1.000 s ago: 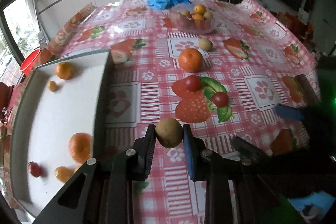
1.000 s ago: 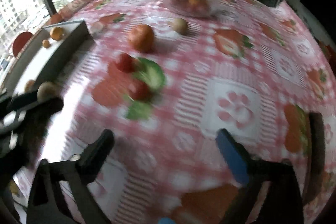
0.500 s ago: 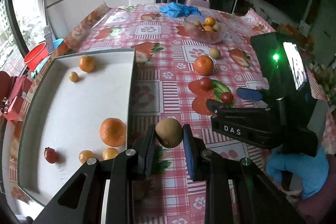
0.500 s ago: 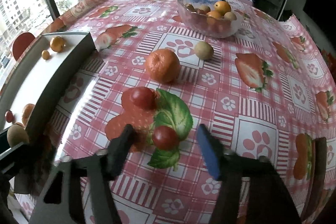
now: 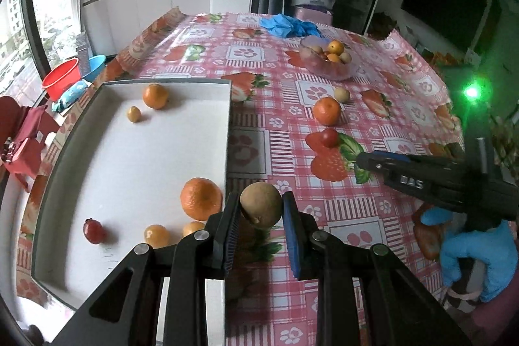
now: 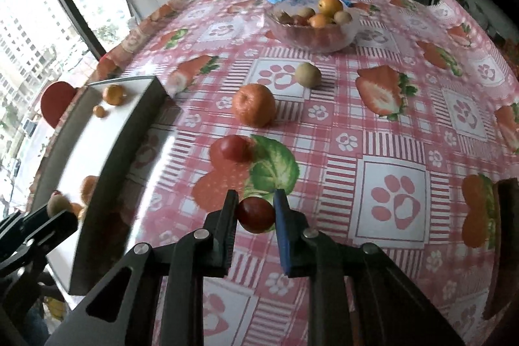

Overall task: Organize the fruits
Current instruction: 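Carry the kiwi and red cherry tomato with both tools over the white tray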

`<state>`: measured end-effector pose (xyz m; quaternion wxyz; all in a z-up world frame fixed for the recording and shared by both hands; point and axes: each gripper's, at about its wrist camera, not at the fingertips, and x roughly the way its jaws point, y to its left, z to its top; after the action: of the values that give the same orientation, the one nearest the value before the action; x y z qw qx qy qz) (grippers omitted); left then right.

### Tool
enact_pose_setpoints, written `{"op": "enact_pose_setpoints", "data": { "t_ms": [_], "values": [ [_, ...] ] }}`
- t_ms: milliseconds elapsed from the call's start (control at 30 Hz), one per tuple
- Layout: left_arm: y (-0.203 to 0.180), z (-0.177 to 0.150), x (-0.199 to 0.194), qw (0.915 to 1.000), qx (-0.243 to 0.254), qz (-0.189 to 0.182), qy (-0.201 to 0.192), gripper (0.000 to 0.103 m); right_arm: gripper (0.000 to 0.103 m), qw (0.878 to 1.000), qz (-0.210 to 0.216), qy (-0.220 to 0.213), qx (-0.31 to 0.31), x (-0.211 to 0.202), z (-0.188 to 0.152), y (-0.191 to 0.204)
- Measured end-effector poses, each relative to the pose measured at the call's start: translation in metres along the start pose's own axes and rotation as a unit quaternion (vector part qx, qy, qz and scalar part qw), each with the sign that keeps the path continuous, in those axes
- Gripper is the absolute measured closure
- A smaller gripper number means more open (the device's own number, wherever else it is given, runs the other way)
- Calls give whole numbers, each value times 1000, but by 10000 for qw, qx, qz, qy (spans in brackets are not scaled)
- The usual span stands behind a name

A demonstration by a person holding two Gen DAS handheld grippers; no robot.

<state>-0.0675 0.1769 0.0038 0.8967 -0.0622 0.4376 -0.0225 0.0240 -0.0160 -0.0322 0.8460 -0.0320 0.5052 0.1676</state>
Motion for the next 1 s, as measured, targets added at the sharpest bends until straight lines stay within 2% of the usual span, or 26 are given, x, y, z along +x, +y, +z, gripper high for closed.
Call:
{"op": "enact_pose_setpoints", "data": {
  "t_ms": [467, 733, 1000],
  "values": [
    [44, -7, -21, 9989, -314, 255, -237, 76, 79, 9985, 229, -174, -468, -36, 6, 60],
    [71, -14, -23, 9971, -458, 543, -273, 76, 79, 9962, 467, -143, -721, -39, 8, 102],
    [91, -19, -21, 9959, -699, 522, -218, 76, 79, 9941, 713, -37, -817, -35, 13, 129]
  ]
}}
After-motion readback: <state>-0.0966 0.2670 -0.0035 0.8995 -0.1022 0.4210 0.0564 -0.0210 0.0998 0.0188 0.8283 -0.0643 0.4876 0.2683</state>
